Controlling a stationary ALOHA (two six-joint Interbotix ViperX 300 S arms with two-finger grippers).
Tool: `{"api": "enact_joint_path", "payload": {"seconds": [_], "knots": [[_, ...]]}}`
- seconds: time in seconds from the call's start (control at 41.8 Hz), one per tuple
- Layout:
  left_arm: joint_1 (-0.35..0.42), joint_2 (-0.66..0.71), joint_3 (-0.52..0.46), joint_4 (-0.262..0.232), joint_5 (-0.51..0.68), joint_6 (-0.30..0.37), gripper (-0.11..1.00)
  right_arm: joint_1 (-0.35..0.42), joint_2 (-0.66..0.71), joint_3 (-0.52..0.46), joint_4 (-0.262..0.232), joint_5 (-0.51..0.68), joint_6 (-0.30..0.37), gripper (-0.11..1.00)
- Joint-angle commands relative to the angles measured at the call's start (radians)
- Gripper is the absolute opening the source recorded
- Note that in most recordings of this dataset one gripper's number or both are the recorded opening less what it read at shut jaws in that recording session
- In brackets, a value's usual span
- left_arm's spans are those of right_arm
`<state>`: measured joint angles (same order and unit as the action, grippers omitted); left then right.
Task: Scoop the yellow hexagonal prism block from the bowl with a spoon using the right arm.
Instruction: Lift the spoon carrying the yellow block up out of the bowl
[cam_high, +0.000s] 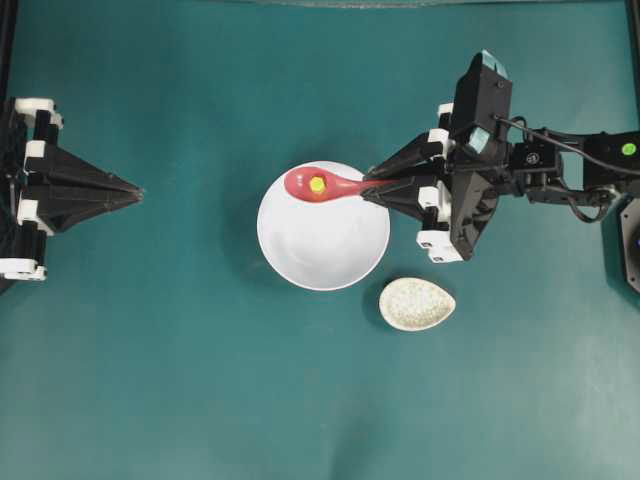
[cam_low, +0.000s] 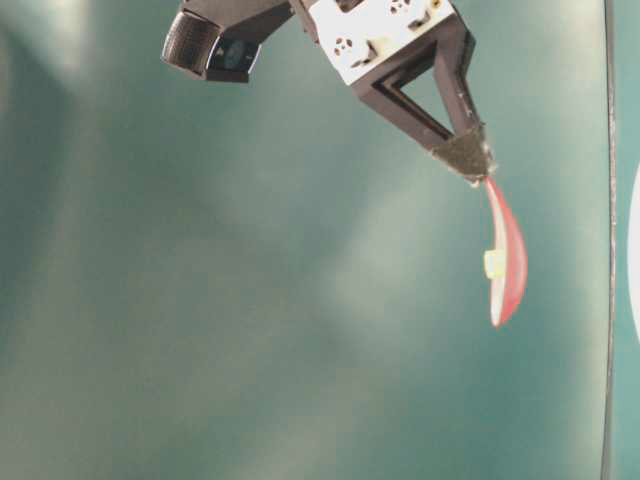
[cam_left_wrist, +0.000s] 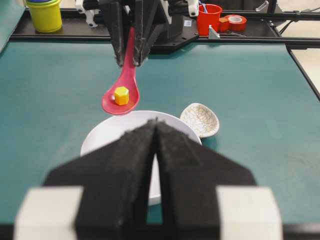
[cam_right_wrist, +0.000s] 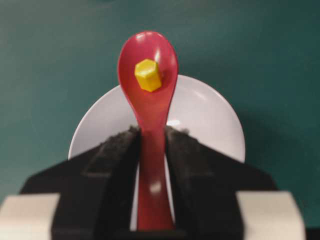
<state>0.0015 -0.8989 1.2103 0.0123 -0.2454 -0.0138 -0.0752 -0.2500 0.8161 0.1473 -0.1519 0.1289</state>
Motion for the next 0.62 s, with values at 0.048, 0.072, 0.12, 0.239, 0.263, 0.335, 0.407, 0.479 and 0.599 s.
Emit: {"api": "enact_joint_path", "payload": {"seconds": [0.048,0.072,0.12,0.239,0.263,0.335,0.407,0.479,0.599], "knots": [[-0.002,0.003,-0.012,0.003,-0.009,-0.002,0.00,0.003,-0.023,-0.014,0.002,-0.009,-0.002,0.24],[-0.002,0.003,-0.011,0.003,-0.009,-0.002,0.00,0.003,-0.023,-0.014,0.002,-0.006,-0.003,0.24],[-0.002,0.002,-0.011,0.003,-0.009,-0.002,0.00,0.003,-0.023,-0.014,0.002,-0.006,-0.005,0.24],[-0.002,0.002,-0.012,0.003,-0.009,-0.002,0.00,0.002,-0.023,-0.014,-0.002,-0.008,-0.006,0.24],[0.000,0.002,-0.014,0.003,-0.009,-0.002,0.00,0.002,-0.023,-0.015,0.002,-0.009,-0.005,0.24],[0.000,0.002,-0.012,0.003,-0.009,-0.002,0.00,0.003,-0.023,-0.015,0.002,-0.008,-0.002,0.24],[0.000,0.002,-0.012,0.003,-0.009,-0.002,0.00,0.002,-0.023,-0.014,0.002,-0.006,-0.002,0.24],[0.000,0.002,-0.012,0.003,-0.006,-0.002,0.00,0.002,-0.023,-0.012,0.002,-0.002,-0.002,0.24],[0.000,0.002,-0.012,0.003,0.002,-0.002,0.00,0.002,-0.023,-0.012,0.002,0.000,-0.002,0.24]]}}
